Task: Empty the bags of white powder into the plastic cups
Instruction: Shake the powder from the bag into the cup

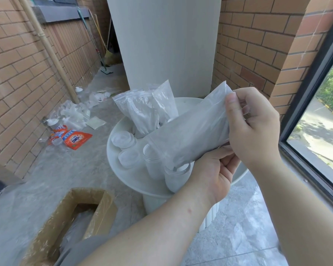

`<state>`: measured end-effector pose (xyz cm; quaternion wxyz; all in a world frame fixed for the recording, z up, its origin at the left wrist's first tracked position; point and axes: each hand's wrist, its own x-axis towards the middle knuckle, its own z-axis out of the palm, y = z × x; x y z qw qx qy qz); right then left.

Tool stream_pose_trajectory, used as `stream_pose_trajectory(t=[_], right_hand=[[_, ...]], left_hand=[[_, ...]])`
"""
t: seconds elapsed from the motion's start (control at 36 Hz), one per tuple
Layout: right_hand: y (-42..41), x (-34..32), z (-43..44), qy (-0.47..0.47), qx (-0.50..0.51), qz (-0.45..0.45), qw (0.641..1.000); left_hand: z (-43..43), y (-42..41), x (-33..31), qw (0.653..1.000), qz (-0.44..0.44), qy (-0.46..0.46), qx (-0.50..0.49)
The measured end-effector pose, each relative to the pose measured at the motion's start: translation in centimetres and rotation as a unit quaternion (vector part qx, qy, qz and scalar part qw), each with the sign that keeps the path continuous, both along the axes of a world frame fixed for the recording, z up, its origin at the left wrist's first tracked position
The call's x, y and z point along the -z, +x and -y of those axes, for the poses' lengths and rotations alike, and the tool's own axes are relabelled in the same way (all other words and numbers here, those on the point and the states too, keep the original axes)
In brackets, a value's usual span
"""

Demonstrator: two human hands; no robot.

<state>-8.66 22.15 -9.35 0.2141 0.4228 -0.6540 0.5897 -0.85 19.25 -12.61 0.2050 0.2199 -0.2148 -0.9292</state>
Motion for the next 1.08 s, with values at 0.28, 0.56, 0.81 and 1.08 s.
stream_pose_trajectory(t=[0.28,0.56,0.81,1.08], right_hand=[[0.26,-0.23,0.1,-0.006,-0.012,0.007,1.0],[0.2,-0.44,0.22,-0.001,-0.014,0.001,1.0],[0.3,-0.37,0.45,0.004,-0.005,-0.026,1.0],[0.15,-0.41,0.28,0.008,0.0,-0.027,1.0]], left_hand=[[-0.13,0.05,-0.1,1.0,-0.001,-0.003,-0.005],[-0.2,0.02,-0.11,1.0,-0.002,0.01,-0.004],[-0.24,0.1,-0.16,1.0,0.002,0.02,-0.003],[-0.09,0.15,-0.13,1.0,-0.001,0.018,0.002]])
